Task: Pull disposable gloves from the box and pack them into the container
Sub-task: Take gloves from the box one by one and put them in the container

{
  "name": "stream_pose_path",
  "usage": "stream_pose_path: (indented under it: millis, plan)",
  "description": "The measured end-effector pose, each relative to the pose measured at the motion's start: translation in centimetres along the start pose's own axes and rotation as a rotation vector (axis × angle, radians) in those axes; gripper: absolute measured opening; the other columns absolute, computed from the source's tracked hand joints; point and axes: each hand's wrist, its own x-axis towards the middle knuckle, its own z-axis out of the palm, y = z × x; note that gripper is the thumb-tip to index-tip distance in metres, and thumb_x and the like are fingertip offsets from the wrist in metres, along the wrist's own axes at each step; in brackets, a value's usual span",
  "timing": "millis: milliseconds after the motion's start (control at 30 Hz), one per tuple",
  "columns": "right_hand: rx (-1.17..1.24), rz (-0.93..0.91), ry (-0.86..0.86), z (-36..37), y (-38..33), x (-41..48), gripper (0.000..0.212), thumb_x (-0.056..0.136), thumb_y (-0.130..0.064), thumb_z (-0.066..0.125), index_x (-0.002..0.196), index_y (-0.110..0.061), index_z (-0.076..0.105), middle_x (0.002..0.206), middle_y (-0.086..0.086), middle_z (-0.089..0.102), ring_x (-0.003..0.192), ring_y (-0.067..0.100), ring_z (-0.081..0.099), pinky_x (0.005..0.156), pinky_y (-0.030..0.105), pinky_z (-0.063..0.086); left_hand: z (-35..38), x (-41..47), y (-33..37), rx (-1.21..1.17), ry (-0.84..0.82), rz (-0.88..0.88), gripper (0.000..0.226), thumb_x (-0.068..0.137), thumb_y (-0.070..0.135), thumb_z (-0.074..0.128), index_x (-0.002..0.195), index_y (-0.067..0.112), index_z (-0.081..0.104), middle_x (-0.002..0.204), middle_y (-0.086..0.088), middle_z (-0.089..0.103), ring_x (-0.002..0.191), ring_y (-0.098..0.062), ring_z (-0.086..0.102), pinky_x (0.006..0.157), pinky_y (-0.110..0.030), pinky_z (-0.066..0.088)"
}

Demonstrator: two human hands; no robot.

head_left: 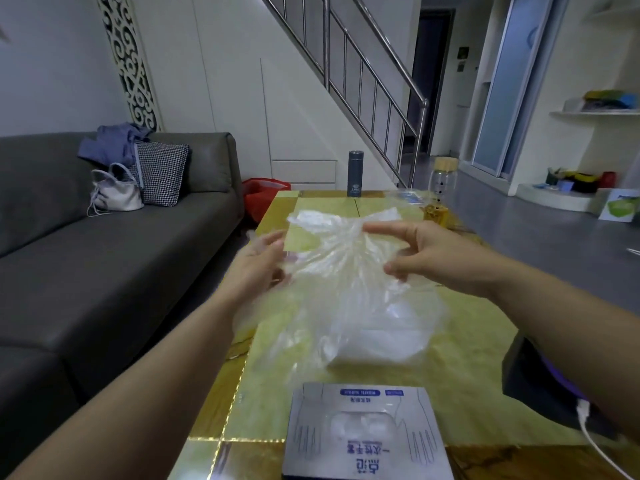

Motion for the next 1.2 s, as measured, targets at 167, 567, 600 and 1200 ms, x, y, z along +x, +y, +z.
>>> stream_pose_path:
  millis: [167, 567, 600, 1200]
  plan:
    - [-0.142, 0.164, 0.068, 0.3, 5.0, 2.8, 0.071, 0.085, -0.006, 0.063, 0.146, -0.03, 0.035, 0.124, -0.001, 0.052, 0.063, 0.002, 0.063, 0.065, 0.011, 0.045, -1.1, 3.0, -0.4, 0.457, 0.429, 0.371, 0.048, 0.093, 0.015, 0.053, 0.14, 0.017, 0.041, 0.124, 0.001, 0.051, 0.104, -0.013, 0.055, 0.094, -0.029, 0.044]
    - [-0.701, 0.414, -0.179, 2.0, 9.9, 6.4, 0.074, 0.085, -0.015, 0.066, 0.148, -0.013, 0.027, 0.144, 0.01, 0.042, 0.116, 0.021, 0.055, 0.091, 0.032, 0.049, 8.6, 5.5, -4.3, 1.67, -0.848, 0.067, 0.047, 0.099, 0.04, 0.042, 0.144, 0.027, 0.039, 0.152, 0.002, 0.035, 0.138, -0.02, 0.033, 0.11, -0.033, 0.026]
    - [-0.821, 0.409, -0.187, 2.1, 9.9, 6.5, 0.072, 0.085, -0.021, 0.068, 0.147, -0.015, 0.031, 0.147, 0.01, 0.035, 0.126, 0.026, 0.045, 0.098, 0.034, 0.045, 9.0, 5.8, -4.5, 1.696, -0.875, 0.047, 0.048, 0.099, 0.041, 0.042, 0.145, 0.027, 0.038, 0.152, 0.002, 0.034, 0.138, -0.02, 0.032, 0.11, -0.033, 0.026]
    - [-0.903, 0.385, -0.689, 5.6, 16.2, 11.8, 0.101, 0.069, -0.035, 0.083, 0.15, -0.019, 0.024, 0.155, 0.0, 0.023, 0.14, 0.024, 0.027, 0.111, 0.043, 0.031, 10.8, 8.7, -9.7, 1.729, -1.099, -0.231, 0.058, 0.093, 0.039, 0.057, 0.145, 0.023, 0.037, 0.151, -0.005, 0.032, 0.134, -0.029, 0.036, 0.105, -0.037, 0.031]
